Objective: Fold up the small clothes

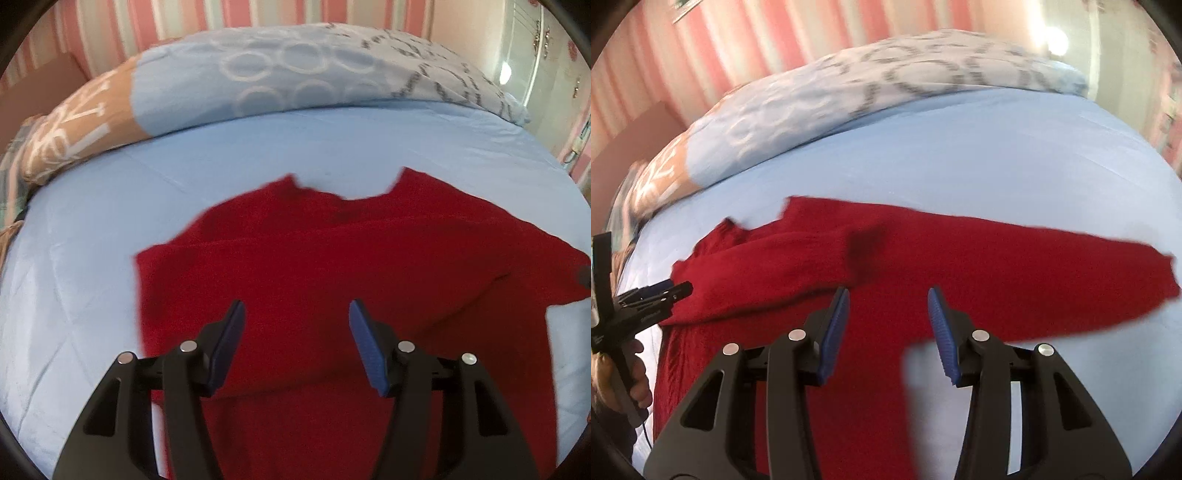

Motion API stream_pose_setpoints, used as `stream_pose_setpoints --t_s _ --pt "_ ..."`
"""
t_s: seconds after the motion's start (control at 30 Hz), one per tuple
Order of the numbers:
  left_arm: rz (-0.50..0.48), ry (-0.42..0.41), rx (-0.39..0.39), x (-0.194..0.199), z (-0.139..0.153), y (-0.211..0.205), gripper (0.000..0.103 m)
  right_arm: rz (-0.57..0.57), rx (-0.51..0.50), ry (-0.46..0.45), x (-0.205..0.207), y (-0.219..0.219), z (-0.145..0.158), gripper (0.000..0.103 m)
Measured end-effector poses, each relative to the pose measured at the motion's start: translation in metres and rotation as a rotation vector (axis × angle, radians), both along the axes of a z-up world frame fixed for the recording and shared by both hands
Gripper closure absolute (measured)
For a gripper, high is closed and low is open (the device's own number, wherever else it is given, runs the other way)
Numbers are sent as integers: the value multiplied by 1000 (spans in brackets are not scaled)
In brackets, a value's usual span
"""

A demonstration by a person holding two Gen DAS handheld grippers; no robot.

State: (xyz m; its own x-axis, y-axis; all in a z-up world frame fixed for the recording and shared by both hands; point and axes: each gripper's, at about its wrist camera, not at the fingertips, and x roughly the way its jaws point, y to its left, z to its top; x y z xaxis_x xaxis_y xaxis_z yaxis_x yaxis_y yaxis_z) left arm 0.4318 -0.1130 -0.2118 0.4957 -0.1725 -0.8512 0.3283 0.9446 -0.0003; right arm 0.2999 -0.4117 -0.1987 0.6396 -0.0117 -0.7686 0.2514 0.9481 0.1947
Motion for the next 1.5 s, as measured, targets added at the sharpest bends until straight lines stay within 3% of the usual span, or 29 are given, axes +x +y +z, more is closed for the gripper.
stream_pose_setpoints --t_s 0.27,0.5,0.6,0.73,0.87,0.9,0.97,1.0,1.13,1.23,1.43,1.5 --pt "-89 2 -25 -2 -4 -82 43 -292 -12 67 -69 -115 -17 58" --pt "-174 -40 5 -11 -12 -142 43 -588 93 54 -101 -211 -55 56" --pt "-191 -42 15 -7 -17 -163 43 -654 166 28 -106 -235 -66 56" --pt "-198 -22 28 2 -26 -181 43 -670 167 18 -101 -245 -72 57" --pt "-226 -34 48 2 -25 -186 43 -686 167 18 -93 -251 -82 72" --pt "-228 -40 54 1 -25 -186 43 -692 156 16 -91 -250 -82 82" --pt "-226 -43 55 2 -25 -183 43 -697 129 14 -88 -247 -79 91" --pt "-218 -36 51 4 -25 -180 43 -694 107 7 -88 -243 -75 95" --pt "-194 -31 42 5 -18 -165 43 -607 0 -60 -78 -209 -42 96" --pt "-174 -50 57 2 -6 -142 43 -445 -123 -102 -56 -148 -1 96" --pt "-91 -37 73 0 10 -74 43 -80 -46 -142 6 -13 28 97" --pt "-53 -19 65 1 11 -49 43 81 -2 -78 35 38 19 97"
